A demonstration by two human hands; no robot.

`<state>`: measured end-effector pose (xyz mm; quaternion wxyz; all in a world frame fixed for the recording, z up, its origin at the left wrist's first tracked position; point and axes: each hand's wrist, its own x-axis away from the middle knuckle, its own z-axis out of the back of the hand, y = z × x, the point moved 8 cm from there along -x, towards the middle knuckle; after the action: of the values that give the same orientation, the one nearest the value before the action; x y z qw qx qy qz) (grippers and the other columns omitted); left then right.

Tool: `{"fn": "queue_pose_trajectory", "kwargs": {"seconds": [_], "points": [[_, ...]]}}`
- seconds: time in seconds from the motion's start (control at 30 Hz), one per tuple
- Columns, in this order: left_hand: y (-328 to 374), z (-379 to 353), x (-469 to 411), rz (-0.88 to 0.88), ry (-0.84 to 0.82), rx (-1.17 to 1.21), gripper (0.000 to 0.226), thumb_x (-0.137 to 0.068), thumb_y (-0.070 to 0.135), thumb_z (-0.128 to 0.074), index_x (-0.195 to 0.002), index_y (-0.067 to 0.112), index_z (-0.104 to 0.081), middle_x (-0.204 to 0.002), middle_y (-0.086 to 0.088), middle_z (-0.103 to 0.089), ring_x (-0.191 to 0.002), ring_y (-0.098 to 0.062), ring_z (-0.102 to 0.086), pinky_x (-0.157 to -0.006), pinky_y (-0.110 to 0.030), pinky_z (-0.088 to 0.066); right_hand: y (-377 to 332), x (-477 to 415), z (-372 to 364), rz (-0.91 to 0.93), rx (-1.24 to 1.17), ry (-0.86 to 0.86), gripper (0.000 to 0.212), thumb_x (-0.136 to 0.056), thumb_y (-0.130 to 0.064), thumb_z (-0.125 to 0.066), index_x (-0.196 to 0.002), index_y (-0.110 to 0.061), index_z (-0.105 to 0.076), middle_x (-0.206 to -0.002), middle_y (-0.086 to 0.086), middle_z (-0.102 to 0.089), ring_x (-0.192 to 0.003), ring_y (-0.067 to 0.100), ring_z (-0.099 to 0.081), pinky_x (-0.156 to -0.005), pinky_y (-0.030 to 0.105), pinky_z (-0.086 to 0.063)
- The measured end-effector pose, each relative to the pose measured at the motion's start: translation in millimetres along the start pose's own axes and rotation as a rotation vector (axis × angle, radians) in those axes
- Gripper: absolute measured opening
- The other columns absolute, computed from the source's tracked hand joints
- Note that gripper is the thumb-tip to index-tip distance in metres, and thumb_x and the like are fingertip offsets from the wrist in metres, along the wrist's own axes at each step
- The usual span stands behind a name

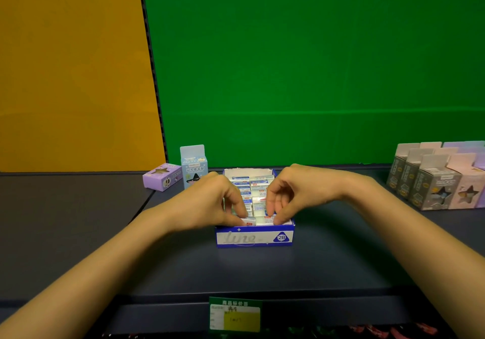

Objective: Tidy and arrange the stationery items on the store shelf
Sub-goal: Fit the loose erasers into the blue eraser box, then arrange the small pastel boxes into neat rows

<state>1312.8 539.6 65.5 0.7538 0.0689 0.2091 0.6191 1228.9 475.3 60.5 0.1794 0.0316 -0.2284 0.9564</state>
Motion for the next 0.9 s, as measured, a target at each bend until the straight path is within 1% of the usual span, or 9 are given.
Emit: {"fn": "queue_pose_trajectory", "kwargs": {"seconds": [0.07, 0.23, 0.37, 0.53, 0.63, 0.7, 0.8, 0.83, 0.9], "points": [[0, -1, 1, -0.012, -0.013, 0.023, 0.015, -0.073, 0.019, -0.075, -0.085, 0.009, -0.076, -0.093, -0.004, -0.074, -0.082, -0.017, -0.067, -0.069, -0.023, -0.053, 0, 0, 1, -0.003, 0.031, 0.008, 0.015, -0.073, -0.018, -0.076, -0.087, -0.017, -0.070, -0.070, -0.010, -0.065, -0.062, 0.001, -0.059, -0.065, 0.011, -0.048], [2, -2, 6, -0.045, -0.077, 0.112, 0.016, -0.079, 0.017, -0.069, -0.092, 0.010, -0.075, -0.098, -0.002, -0.073, -0.090, -0.009, -0.065, -0.072, -0.017, -0.054, -2, -1, 1, 0.004, 0.048, 0.014, 0.015, -0.073, -0.018, -0.077, -0.086, -0.017, -0.070, -0.070, -0.009, -0.065, -0.060, -0.001, -0.058, -0.066, 0.013, -0.048], [-1, -2, 6, -0.035, -0.094, 0.130, 0.017, -0.079, 0.013, -0.069, -0.094, 0.007, -0.074, -0.100, -0.003, -0.071, -0.091, -0.008, -0.064, -0.070, -0.010, -0.052, -4, 0, 2, 0.015, 0.057, 0.019, 0.016, -0.073, -0.018, -0.077, -0.087, -0.014, -0.071, -0.068, -0.011, -0.065, -0.057, -0.005, -0.058, -0.063, 0.008, -0.046], [0, -6, 5, -0.045, -0.172, 0.123, 0.016, -0.083, 0.012, -0.065, -0.096, 0.007, -0.073, -0.104, -0.001, -0.066, -0.095, -0.008, -0.060, -0.074, -0.013, -0.052, -5, -1, 2, 0.017, 0.079, 0.031, 0.016, -0.073, -0.017, -0.076, -0.088, -0.012, -0.072, -0.066, -0.015, -0.063, -0.054, -0.008, -0.057, -0.060, 0.005, -0.045], [-4, -7, 10, -0.042, -0.189, 0.171, 0.019, -0.086, 0.014, -0.061, -0.101, 0.011, -0.071, -0.109, 0.001, -0.064, -0.101, -0.011, -0.059, -0.084, -0.023, -0.053, -3, -1, 2, 0.016, 0.072, 0.032, 0.014, -0.074, -0.015, -0.076, -0.087, -0.011, -0.072, -0.066, -0.016, -0.063, -0.054, -0.009, -0.057, -0.060, 0.005, -0.045], [-6, -8, 14, -0.045, -0.179, 0.178, 0.020, -0.087, 0.014, -0.059, -0.103, 0.013, -0.071, -0.111, 0.002, -0.064, -0.103, -0.010, -0.058, -0.087, -0.025, -0.052, -3, 0, 1, 0.013, 0.071, 0.029, 0.013, -0.074, -0.017, -0.076, -0.086, -0.012, -0.072, -0.066, -0.016, -0.064, -0.054, -0.009, -0.057, -0.060, 0.005, -0.044], [-14, 2, 23, -0.014, -0.052, 0.226, 0.017, -0.085, 0.012, -0.061, -0.099, 0.013, -0.072, -0.106, 0.003, -0.066, -0.102, -0.008, -0.059, -0.085, -0.018, -0.051, -7, -4, 6, 0.026, 0.088, 0.074, 0.016, -0.076, -0.027, -0.073, -0.087, -0.015, -0.072, -0.069, -0.016, -0.064, -0.058, -0.005, -0.055, -0.061, 0.007, -0.042], [-19, 11, 27, -0.003, 0.038, 0.238, 0.015, -0.083, 0.015, -0.062, -0.094, 0.016, -0.072, -0.100, 0.006, -0.067, -0.099, -0.008, -0.060, -0.082, -0.017, -0.051, -10, -8, 10, 0.035, 0.095, 0.115, 0.019, -0.078, -0.031, -0.071, -0.091, -0.017, -0.072, -0.072, -0.015, -0.064, -0.060, -0.003, -0.054, -0.061, 0.008, -0.042], [-36, 35, 39, 0.057, 0.261, 0.243, 0.012, -0.076, 0.024, -0.059, -0.077, 0.026, -0.071, -0.085, 0.008, -0.068, -0.088, -0.008, -0.062, -0.076, -0.022, -0.050, -15, -20, 19, 0.050, 0.102, 0.234, 0.025, -0.080, -0.034, -0.068, -0.099, -0.019, -0.067, -0.079, -0.010, -0.062, -0.067, 0.002, -0.053, -0.061, 0.011, -0.040]]}}
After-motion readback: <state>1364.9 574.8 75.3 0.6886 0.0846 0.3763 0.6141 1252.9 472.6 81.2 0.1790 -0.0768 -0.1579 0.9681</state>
